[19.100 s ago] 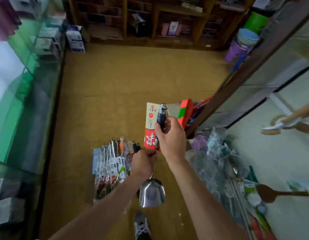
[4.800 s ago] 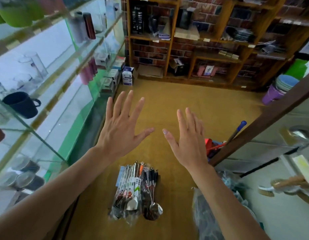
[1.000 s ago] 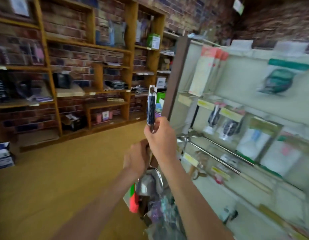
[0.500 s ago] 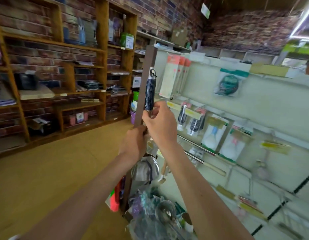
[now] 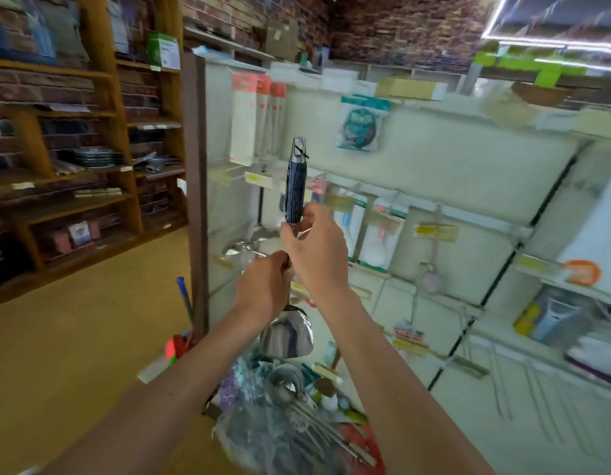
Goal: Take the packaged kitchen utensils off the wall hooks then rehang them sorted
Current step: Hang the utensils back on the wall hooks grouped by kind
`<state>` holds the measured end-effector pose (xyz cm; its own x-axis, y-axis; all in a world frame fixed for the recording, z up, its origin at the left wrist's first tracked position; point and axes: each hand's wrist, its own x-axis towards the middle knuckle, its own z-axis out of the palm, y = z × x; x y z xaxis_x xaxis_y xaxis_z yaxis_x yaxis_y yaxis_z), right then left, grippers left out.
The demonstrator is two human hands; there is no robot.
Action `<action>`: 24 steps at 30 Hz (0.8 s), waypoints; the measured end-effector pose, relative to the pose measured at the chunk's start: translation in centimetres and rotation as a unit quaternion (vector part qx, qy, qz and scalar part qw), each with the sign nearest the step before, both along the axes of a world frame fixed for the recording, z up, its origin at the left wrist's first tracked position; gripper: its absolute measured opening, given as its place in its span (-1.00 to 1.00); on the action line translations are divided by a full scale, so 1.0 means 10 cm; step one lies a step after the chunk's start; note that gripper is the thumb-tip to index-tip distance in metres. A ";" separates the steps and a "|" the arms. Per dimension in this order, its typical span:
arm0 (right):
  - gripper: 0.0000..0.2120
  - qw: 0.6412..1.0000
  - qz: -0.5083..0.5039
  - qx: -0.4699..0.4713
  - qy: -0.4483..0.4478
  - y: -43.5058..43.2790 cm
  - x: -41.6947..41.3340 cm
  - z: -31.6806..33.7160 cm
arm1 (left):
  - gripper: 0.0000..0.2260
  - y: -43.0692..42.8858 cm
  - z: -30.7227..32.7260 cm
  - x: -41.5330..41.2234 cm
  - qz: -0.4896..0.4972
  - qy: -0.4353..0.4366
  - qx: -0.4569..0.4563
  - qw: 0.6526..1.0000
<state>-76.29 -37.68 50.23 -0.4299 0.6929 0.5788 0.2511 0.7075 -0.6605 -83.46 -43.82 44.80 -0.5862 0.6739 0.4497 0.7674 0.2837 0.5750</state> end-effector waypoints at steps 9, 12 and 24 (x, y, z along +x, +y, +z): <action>-0.79 0.988 -0.153 -0.027 0.018 0.67 1.80 0.08 | -0.85 0.92 0.12 1.63 -0.167 -0.015 0.001 0.986; -0.77 0.974 -0.226 -0.021 0.024 0.74 2.59 0.26 | -0.85 1.13 0.28 2.37 -0.258 -0.006 0.019 0.966; -0.79 0.904 -0.424 0.044 -0.031 0.16 4.83 0.63 | -0.87 0.81 0.46 4.61 -0.490 -0.096 0.034 0.866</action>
